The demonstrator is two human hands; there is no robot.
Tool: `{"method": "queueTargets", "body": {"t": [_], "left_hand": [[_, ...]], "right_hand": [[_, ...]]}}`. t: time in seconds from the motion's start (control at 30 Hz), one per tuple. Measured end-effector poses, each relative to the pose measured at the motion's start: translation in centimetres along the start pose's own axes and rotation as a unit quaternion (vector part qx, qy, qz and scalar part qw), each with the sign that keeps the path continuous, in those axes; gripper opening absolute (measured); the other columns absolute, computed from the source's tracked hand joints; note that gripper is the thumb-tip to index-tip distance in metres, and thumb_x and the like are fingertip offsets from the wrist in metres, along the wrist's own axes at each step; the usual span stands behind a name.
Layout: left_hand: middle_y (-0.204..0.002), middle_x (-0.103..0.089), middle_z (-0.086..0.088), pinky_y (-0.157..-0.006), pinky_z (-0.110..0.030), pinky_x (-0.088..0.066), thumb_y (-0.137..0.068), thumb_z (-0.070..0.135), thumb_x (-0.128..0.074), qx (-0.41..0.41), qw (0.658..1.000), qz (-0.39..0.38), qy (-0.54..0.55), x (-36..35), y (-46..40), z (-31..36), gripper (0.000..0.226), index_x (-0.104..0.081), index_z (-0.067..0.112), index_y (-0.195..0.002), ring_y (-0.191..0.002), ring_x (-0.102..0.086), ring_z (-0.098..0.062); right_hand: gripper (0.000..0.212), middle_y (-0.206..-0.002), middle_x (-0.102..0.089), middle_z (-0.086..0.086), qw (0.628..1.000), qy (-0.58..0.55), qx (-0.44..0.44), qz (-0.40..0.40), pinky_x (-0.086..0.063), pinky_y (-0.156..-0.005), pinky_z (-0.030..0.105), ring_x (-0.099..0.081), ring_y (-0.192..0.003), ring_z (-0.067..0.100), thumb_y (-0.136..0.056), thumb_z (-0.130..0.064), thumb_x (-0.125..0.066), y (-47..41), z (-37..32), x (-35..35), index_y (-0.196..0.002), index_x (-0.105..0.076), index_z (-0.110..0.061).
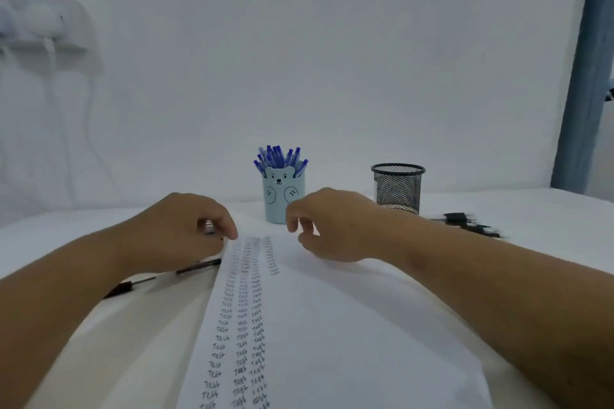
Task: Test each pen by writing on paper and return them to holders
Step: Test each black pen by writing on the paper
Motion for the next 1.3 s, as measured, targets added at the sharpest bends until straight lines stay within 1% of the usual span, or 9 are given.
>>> {"method": "queueTargets", "body": {"t": [0.17,0.3,0.47,0.63,0.73,0.87,1.07,1.2,1.3], "left_hand": [[-0.071,-0.066,0.021,-0.062,-0.013,-0.040,-0.082,0.015,-0.077,0.032,0.992,-0.110,-0.054,2.0,0.7,-2.3,0.022,-0.077,0.036,-0.082,-0.060,-0.054,0.002],[-0.077,-0.070,0.010,-0.068,-0.023,-0.042,-0.074,0.035,-0.089,0.054,0.978,-0.195,-0.054,1.8,1.4,-3.8,0.017,-0.077,0.037,-0.086,-0.063,-0.054,-0.002],[-0.073,-0.070,0.014,-0.065,-0.015,-0.042,-0.080,0.034,-0.084,0.046,0.984,-0.150,-0.080,1.7,0.9,-3.9,0.008,-0.077,0.031,-0.083,-0.063,-0.057,0.002],[-0.073,-0.067,0.029,-0.062,-0.007,-0.040,-0.089,0.025,-0.071,0.038,0.989,-0.100,-0.103,2.1,0.7,-3.8,0.011,-0.076,0.032,-0.083,-0.067,-0.058,0.011],[-0.082,-0.069,0.024,-0.061,-0.007,-0.039,-0.087,0.034,-0.075,0.030,0.994,-0.087,-0.066,1.4,0.6,-3.5,0.004,-0.076,0.035,-0.090,-0.064,-0.055,0.009],[-0.090,-0.068,0.017,-0.060,-0.007,-0.036,-0.085,0.045,-0.077,0.022,0.986,-0.107,-0.130,0.0,0.3,-3.5,0.016,-0.076,0.031,-0.093,-0.067,-0.053,0.014],[-0.081,-0.067,0.015,-0.057,-0.017,-0.042,-0.097,0.028,-0.064,0.058,0.994,0.073,0.052,2.8,0.2,-3.1,0.012,-0.068,0.022,-0.087,-0.057,-0.054,-0.001],[-0.079,-0.070,0.000,-0.069,-0.032,-0.050,-0.107,0.023,-0.046,0.093,0.927,0.174,0.320,4.0,0.1,-3.2,0.012,-0.056,0.018,-0.102,-0.069,-0.065,-0.015],[-0.069,-0.048,-0.001,-0.062,-0.031,-0.045,-0.109,0.022,-0.039,0.107,0.785,0.181,0.582,3.3,-0.1,-3.3,0.018,-0.050,0.017,-0.095,-0.056,-0.047,-0.016]], "right_hand": [[0.014,-0.100,-0.061,-0.013,0.995,-0.053,0.079,0.032,-0.051,-0.088,0.038,-0.053,-0.096,0.011,-0.098,-0.033,-0.050,-0.6,-3.4,-2.6,-0.106,-0.062,-0.031],[0.013,-0.098,-0.061,-0.014,0.991,-0.101,0.076,0.041,-0.049,-0.086,0.030,-0.053,-0.089,0.003,-0.098,-0.032,-0.054,-1.1,-3.1,-2.9,-0.102,-0.066,-0.030],[0.011,-0.094,-0.059,-0.018,0.987,-0.128,0.086,0.049,-0.034,-0.071,0.010,-0.047,-0.084,-0.016,-0.097,-0.032,-0.057,-1.4,-2.8,-3.3,-0.101,-0.068,-0.031],[0.010,-0.092,-0.058,-0.021,0.985,-0.143,0.085,0.048,-0.031,-0.070,0.009,-0.047,-0.085,-0.017,-0.097,-0.033,-0.058,-1.5,-2.8,-3.5,-0.100,-0.068,-0.031],[0.010,-0.092,-0.058,-0.020,0.984,-0.152,0.084,0.047,-0.032,-0.070,0.010,-0.047,-0.084,-0.017,-0.097,-0.032,-0.058,-1.5,-2.8,-3.5,-0.100,-0.068,-0.032],[0.010,-0.092,-0.058,-0.019,0.983,-0.157,0.082,0.046,-0.033,-0.070,0.009,-0.047,-0.084,-0.017,-0.097,-0.031,-0.059,-1.4,-2.8,-3.5,-0.100,-0.068,-0.031],[0.011,-0.095,-0.061,-0.017,0.983,-0.160,0.078,0.043,-0.033,-0.069,0.010,-0.048,-0.084,-0.017,-0.098,-0.030,-0.058,-1.3,-2.8,-3.4,-0.101,-0.069,-0.031],[0.011,-0.096,-0.060,-0.017,0.983,-0.160,0.077,0.040,-0.033,-0.069,0.009,-0.047,-0.083,-0.018,-0.098,-0.031,-0.058,-1.3,-2.7,-3.5,-0.102,-0.068,-0.031],[0.011,-0.095,-0.059,-0.017,0.983,-0.161,0.078,0.041,-0.033,-0.070,0.005,-0.047,-0.084,-0.018,-0.098,-0.030,-0.058,-1.2,-2.8,-3.4,-0.102,-0.069,-0.030]]}}
Point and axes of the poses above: each hand's wrist, its own y-axis away from the middle knuckle, its own x-axis out of the back of the hand, z = x × y, the point moved 7 cm from there along -y, towards the middle knuckle
